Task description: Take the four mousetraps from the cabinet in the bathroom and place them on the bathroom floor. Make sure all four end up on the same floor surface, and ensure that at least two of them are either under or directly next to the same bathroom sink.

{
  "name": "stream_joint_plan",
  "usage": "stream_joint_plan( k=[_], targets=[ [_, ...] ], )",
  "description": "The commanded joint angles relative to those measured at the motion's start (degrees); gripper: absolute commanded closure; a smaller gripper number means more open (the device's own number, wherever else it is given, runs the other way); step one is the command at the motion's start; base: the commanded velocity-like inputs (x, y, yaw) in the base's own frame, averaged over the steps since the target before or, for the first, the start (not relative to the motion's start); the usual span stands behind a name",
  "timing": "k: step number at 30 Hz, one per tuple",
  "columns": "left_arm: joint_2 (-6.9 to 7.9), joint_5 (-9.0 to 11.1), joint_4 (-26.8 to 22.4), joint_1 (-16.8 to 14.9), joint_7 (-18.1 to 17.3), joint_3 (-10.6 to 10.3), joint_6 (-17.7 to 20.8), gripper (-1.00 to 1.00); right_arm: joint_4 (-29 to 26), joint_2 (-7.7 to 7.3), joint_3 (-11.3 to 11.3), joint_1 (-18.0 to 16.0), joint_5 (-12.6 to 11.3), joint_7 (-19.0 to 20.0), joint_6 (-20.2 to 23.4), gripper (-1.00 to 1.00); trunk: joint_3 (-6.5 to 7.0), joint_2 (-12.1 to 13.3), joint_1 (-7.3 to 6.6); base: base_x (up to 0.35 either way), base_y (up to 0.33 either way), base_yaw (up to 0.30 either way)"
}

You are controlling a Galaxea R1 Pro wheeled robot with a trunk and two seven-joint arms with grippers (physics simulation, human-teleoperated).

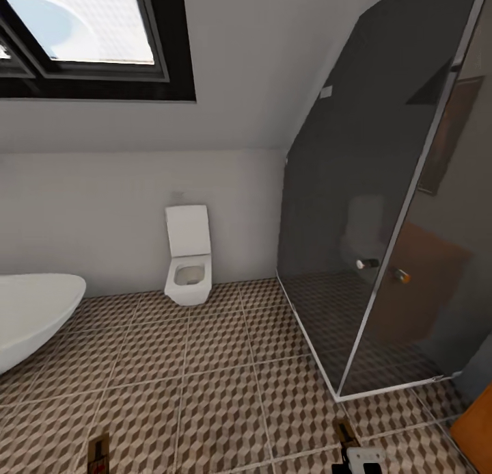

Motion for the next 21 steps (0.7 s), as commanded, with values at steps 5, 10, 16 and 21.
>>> stream_joint_plan(
  k=[5, 10, 16, 21],
  targets=[
    [-0.02, -0.39, 0.03, -0.04, 0.76, -0.42, 0.05, 1.00, 0.03, 0.03, 0.49, -0.05, -0.27, -0.47, -0.12, 1.00, -0.31, -0.12, 0.03, 0.000, 0.000, 0.268],
    [-0.02, -0.39, 0.03, -0.04, 0.76, -0.42, 0.04, 1.00, 0.04, 0.05, 0.49, -0.05, -0.27, -0.45, -0.12, 1.00, -0.48, -0.12, 0.03, 0.003, 0.000, 0.268],
    [-0.02, -0.39, 0.03, -0.05, 0.76, -0.42, 0.03, 1.00, 0.04, 0.05, 0.49, -0.05, -0.27, -0.47, -0.13, 1.00, -0.70, -0.12, 0.03, 0.091, 0.000, 0.268],
    [-0.02, -0.39, 0.03, -0.05, 0.84, -0.42, 0.03, 1.00, 0.04, 0.05, 0.49, -0.05, -0.21, -0.43, -0.14, 1.00, -0.88, -0.12, 0.03, 0.074, 0.000, 0.267]
  ],
)
